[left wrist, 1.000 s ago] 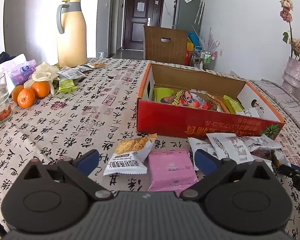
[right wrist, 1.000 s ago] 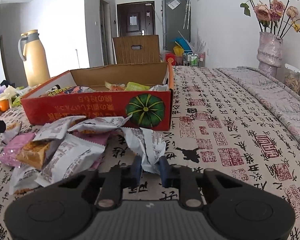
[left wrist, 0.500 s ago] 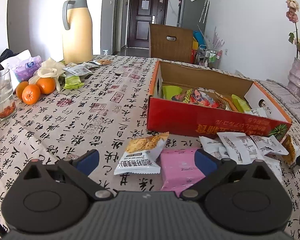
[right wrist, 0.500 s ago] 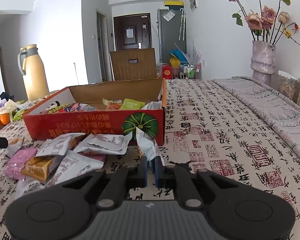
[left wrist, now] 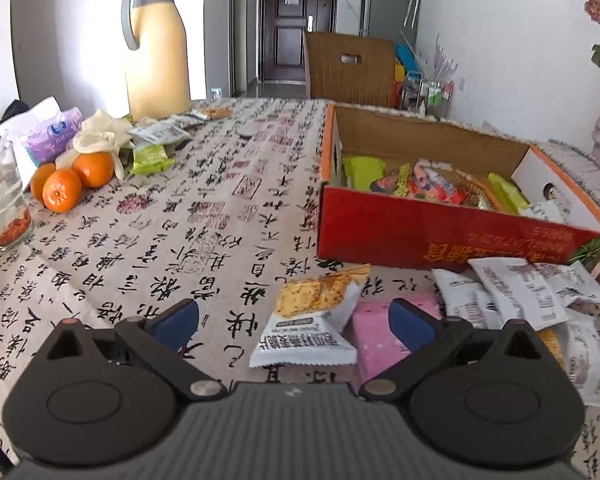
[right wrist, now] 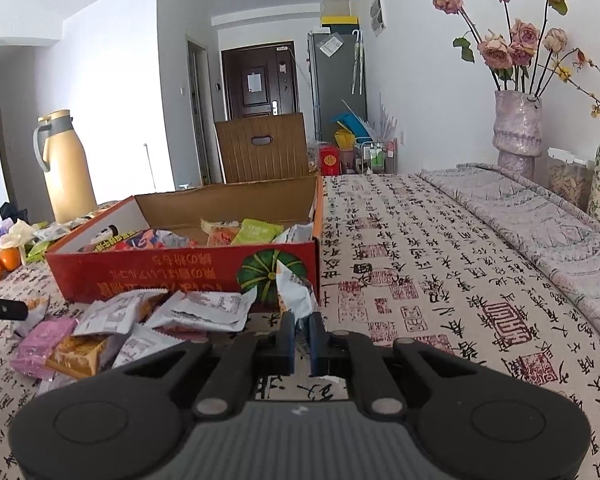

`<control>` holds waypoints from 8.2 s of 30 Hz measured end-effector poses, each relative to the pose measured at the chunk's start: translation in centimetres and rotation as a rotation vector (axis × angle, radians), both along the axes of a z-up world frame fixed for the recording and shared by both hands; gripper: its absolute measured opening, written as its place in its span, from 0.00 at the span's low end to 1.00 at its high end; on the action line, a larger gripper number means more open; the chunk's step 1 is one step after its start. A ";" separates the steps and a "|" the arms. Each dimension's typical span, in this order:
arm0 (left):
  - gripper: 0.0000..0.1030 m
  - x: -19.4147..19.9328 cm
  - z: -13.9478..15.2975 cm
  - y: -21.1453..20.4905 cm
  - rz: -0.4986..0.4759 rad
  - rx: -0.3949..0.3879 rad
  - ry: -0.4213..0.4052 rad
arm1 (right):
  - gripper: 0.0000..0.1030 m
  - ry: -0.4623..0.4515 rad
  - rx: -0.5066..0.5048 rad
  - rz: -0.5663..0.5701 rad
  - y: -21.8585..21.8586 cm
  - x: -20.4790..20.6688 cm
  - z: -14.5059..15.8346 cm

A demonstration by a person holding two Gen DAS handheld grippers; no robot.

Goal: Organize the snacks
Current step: 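Grasp the cracker packet with the left gripper while the right gripper holds its packet, then lower both packets into the box and open both grippers, then move both grippers back from the box to the snack pile, then grasp another white wrapped packet with the right gripper, then grasp the pink packet with the left gripper while the right gripper holds its packet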

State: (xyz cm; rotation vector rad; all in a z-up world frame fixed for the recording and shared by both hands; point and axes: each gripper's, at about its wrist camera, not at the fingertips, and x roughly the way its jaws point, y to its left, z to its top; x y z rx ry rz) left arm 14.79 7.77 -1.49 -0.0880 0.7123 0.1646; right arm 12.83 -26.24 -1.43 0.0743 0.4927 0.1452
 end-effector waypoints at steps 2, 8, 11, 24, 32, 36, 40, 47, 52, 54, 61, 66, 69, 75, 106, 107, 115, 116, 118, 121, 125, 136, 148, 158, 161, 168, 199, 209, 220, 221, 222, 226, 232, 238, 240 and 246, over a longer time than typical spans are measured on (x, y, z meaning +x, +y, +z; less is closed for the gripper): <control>0.94 0.7 -0.5 0.4 0.003 -0.013 0.024 | 0.06 0.002 0.001 -0.003 -0.1 0.1 -0.1; 0.65 1.6 -1.1 1.3 -0.030 -0.098 0.051 | 0.06 0.004 0.000 -0.004 0.0 0.4 -0.2; 0.45 1.5 -1.1 1.5 -0.054 -0.137 0.049 | 0.06 0.007 -0.003 -0.003 0.2 0.4 -0.2; 0.39 0.3 0.0 1.5 -0.054 -0.130 0.004 | 0.06 -0.007 -0.012 -0.001 0.6 -0.3 0.4; 0.39 -1.0 2.9 0.2 -0.075 -0.099 -0.082 | 0.06 -0.040 -0.008 0.012 1.0 -1.1 1.4; 0.39 -1.3 4.3 -0.7 -0.093 -0.088 -0.125 | 0.06 -0.070 -0.002 0.019 1.1 -1.4 2.3; 0.39 -1.0 5.6 -1.5 -0.108 -0.081 -0.159 | 0.06 -0.104 0.004 0.031 1.4 -1.5 3.4; 0.39 0.5 7.6 -3.1 -0.136 -0.066 -0.206 | 0.06 -0.158 0.015 0.057 2.4 -0.3 5.2; 0.39 2.3 8.5 -4.1 -0.149 -0.055 -0.228 | 0.06 -0.198 0.023 0.079 3.3 1.3 6.4; 0.39 3.2 8.7 -4.5 -0.150 -0.053 -0.232 | 0.06 -0.211 0.028 0.084 3.6 2.0 6.8; 0.39 6.5 9.0 -5.3 -0.150 -0.049 -0.236 | 0.06 -0.234 0.032 0.119 5.1 5.4 7.6; 0.39 8.8 9.0 -5.6 -0.144 -0.044 -0.238 | 0.06 -0.228 0.036 0.143 6.3 7.8 7.6; 0.39 10.2 8.7 -5.6 -0.136 -0.045 -0.237 | 0.06 -0.222 0.038 0.151 7.0 9.4 7.4; 0.39 12.5 7.3 -5.1 -0.112 -0.047 -0.215 | 0.06 -0.204 0.041 0.163 7.9 12.1 6.4; 1.00 12.9 5.1 -4.1 -0.024 -0.046 -0.207 | 1.00 -0.105 0.080 0.121 7.2 14.5 3.0; 1.00 12.9 5.1 -4.0 -0.023 -0.048 -0.207 | 1.00 -0.104 0.079 0.120 7.2 14.6 3.0; 1.00 12.6 5.4 -4.0 -0.022 -0.053 -0.214 | 1.00 -0.108 0.074 0.120 7.3 14.3 3.3; 1.00 12.6 5.5 -4.0 -0.021 -0.054 -0.216 | 1.00 -0.112 0.073 0.120 7.3 14.2 3.4; 1.00 12.4 5.8 -4.1 -0.019 -0.055 -0.221 | 1.00 -0.123 0.069 0.122 7.3 14.0 3.8; 1.00 11.9 6.6 -4.2 -0.016 -0.057 -0.230 | 1.00 -0.146 0.062 0.120 7.2 13.3 4.6; 1.00 10.8 7.8 -4.4 -0.014 -0.056 -0.249 | 1.00 -0.171 0.054 0.115 7.0 12.2 5.7; 1.00 6.1 8.9 -4.5 -0.019 -0.049 -0.263 | 1.00 -0.164 0.037 0.123 6.8 7.8 6.7; 1.00 1.1 6.7 -3.9 -0.026 -0.063 -0.218 | 1.00 -0.092 0.018 0.115 6.1 3.4 4.9; 1.00 -1.1 3.6 -3.3 -0.036 -0.057 -0.150 | 1.00 -0.019 0.000 0.108 5.4 1.3 3.0; 1.00 -1.6 2.8 -3.1 -0.037 -0.064 -0.129 | 1.00 0.006 -0.001 0.109 5.3 1.1 2.3; 1.00 -2.4 1.3 -3.1 -0.040 -0.078 -0.078 | 1.00 0.052 -0.020 0.128 6.0 0.3 1.0; 1.00 -3.3 0.1 -2.9 -0.049 -0.106 -0.037 | 0.38 0.154 -0.048 0.173 8.8 -0.7 -1.2; 1.00 -2.2 -0.9 -3.4 -0.058 -0.118 0.011 | 0.38 0.109 -0.019 0.155 6.8 -1.8 -0.5; 1.00 -1.0 -1.4 -4.5 -0.051 -0.082 0.042 | 0.38 0.102 0.000 0.091 4.6 -1.5 -0.8; 1.00 -0.9 -1.4 -4.6 -0.050 -0.077 0.043 | 0.38 0.103 0.001 0.089 4.5 -1.5 -0.9; 1.00 -0.8 -1.5 -4.7 -0.051 -0.071 0.044 | 0.38 0.104 0.002 0.087 4.4 -1.4 -0.9; 0.99 -0.4 -1.7 -5.0 -0.059 -0.060 0.051 | 0.38 0.106 0.007 0.081 4.2 -1.4 -1.0; 0.88 0.0 -2.0 -5.3 -0.075 -0.064 0.060 | 0.38 0.109 0.011 0.075 3.8 -1.2 -1.2; 0.73 0.0 -2.1 -5.5 -0.099 -0.069 0.067 | 0.38 0.113 0.016 0.080 3.8 -1.1 -1.3; 0.66 0.0 -2.1 -5.6 -0.104 -0.066 0.062 | 0.38 0.115 0.016 0.082 3.9 -1.1 -1.4; 0.60 -0.1 -2.0 -5.6 -0.116 -0.064 0.052 | 0.38 0.114 0.018 0.082 3.9 -1.1 -1.4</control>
